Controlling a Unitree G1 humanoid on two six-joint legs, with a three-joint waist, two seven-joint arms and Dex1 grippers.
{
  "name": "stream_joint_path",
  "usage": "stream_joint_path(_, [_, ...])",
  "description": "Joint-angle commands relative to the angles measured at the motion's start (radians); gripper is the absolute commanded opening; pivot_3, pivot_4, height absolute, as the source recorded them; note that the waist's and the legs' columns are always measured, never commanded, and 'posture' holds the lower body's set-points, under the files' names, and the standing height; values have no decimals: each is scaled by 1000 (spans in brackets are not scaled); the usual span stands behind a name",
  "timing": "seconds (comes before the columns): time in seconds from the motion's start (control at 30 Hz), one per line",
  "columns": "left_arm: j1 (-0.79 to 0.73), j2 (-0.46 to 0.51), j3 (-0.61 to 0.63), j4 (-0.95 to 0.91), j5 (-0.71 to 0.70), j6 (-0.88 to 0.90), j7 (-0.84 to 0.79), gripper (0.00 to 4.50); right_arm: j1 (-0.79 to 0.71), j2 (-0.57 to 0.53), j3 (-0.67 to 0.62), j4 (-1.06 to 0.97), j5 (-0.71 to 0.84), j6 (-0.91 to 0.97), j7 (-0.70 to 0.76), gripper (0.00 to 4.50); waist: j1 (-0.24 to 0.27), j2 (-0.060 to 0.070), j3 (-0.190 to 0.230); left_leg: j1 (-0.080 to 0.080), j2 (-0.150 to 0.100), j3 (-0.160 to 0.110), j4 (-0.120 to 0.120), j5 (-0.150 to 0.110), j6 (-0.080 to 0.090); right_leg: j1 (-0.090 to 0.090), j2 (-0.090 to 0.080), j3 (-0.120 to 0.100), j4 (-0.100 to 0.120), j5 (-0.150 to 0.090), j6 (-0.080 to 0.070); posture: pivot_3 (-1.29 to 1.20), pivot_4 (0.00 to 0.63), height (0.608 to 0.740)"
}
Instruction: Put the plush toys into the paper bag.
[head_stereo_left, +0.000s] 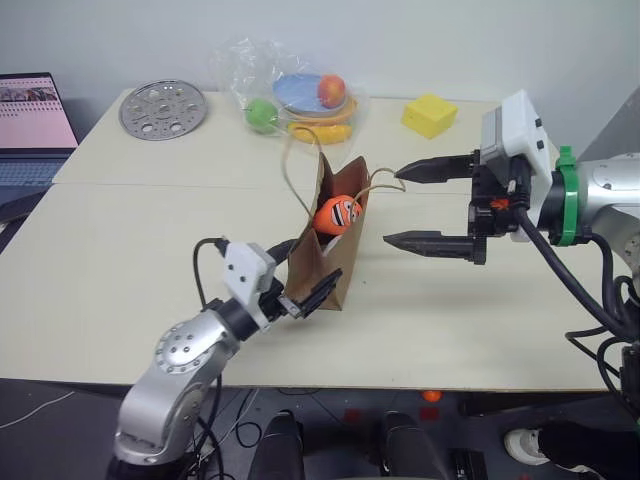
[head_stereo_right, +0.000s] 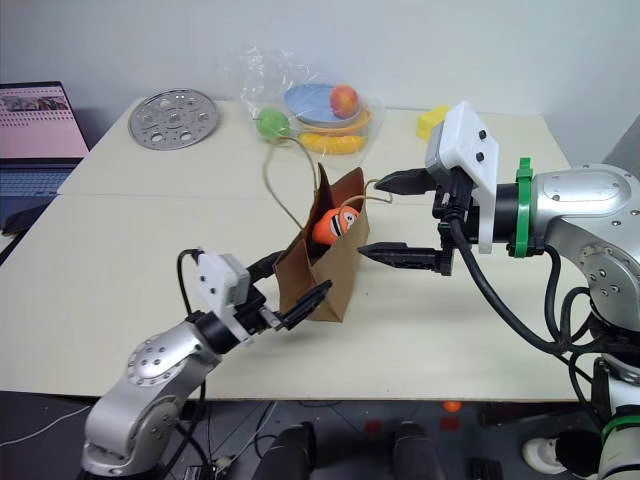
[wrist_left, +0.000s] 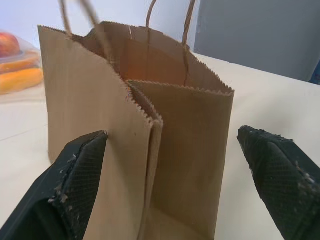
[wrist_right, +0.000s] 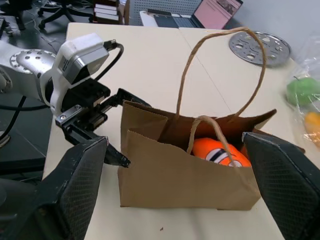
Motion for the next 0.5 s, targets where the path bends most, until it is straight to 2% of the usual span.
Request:
stream_joint_path(0.03, [-27,-28,-11,40,67,-79,37,4479,6,-37,-55,-44,29,16,-21,4500,-1,0,0,0,0,0,0,0,0,0,0,0,0,0,0,0,150,740])
stream_joint_path(0.2, [-19,-52,-11,60,128,-133,74,4479,23,-60,-69,-63,45,23,-42,4500,-2,0,0,0,0,0,0,0,0,0,0,0,0,0,0,0,150,740])
stream_joint_path(0.33, [2,-54,6,56,124,-140,74,3623,26,-61,-63,-60,40,10,-56,4500,-1,0,0,0,0,0,0,0,0,0,0,0,0,-1,1,0,150,740])
stream_joint_path(0.5, [36,-47,23,44,137,-155,87,2108,38,-59,-58,-41,27,-20,-60,4500,-1,0,0,0,0,0,0,0,0,0,0,0,-1,-1,1,0,150,740])
